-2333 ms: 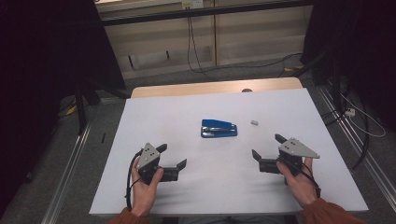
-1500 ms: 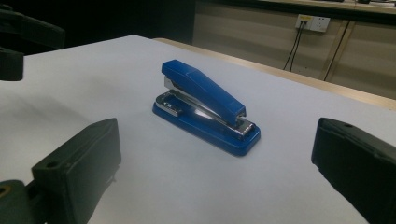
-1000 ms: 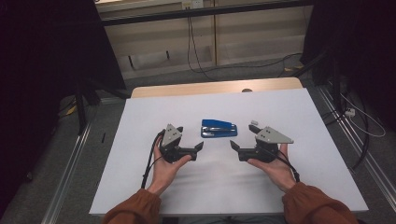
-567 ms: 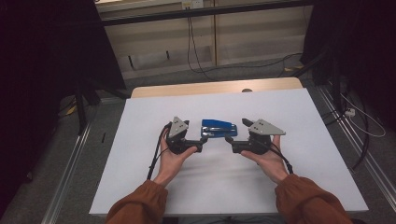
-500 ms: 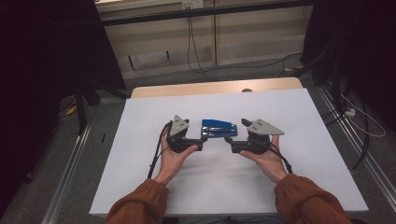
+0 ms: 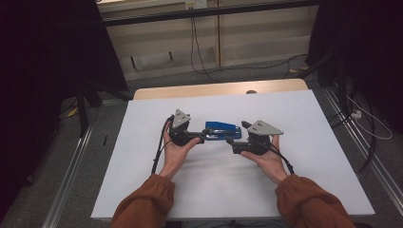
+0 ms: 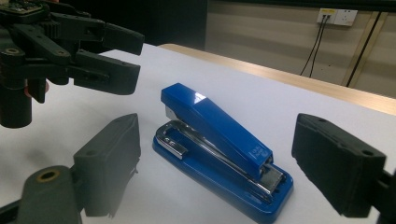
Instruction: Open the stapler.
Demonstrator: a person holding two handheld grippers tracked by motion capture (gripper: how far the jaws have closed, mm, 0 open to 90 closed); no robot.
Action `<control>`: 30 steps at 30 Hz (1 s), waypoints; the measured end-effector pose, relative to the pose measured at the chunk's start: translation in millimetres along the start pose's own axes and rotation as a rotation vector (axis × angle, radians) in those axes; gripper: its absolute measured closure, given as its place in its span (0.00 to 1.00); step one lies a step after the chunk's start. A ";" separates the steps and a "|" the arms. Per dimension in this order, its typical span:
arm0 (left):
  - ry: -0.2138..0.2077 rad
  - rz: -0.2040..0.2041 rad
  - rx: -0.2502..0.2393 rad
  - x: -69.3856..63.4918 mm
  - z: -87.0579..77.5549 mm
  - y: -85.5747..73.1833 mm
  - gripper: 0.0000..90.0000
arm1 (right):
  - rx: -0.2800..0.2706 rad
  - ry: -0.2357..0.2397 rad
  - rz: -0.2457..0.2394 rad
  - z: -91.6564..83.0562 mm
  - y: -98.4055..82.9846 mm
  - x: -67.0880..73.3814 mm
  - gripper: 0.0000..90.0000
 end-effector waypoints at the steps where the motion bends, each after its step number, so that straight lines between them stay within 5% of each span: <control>1: -0.005 0.001 0.003 0.5 -0.3 -0.5 0.07 | 0.007 0.008 0.007 1.4 -0.5 1.1 0.20; 15: 0.011 0.007 0.021 5.2 0.8 -4.2 0.05 | 0.084 0.066 -0.015 19.4 -4.5 7.5 0.41; 30: 0.027 0.002 0.014 7.1 4.8 -6.7 0.04 | 0.096 0.079 -0.016 38.5 -5.3 10.1 0.98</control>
Point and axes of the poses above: each handheld gripper's, and its own axes: z roughly forward along the jaws, y roughly out of its top, x roughly to its left, the point moved 4 cm from there along z, roughly forward along the jaws, and after that the axes turned 7 degrees about -x, right-handed, at the moved point
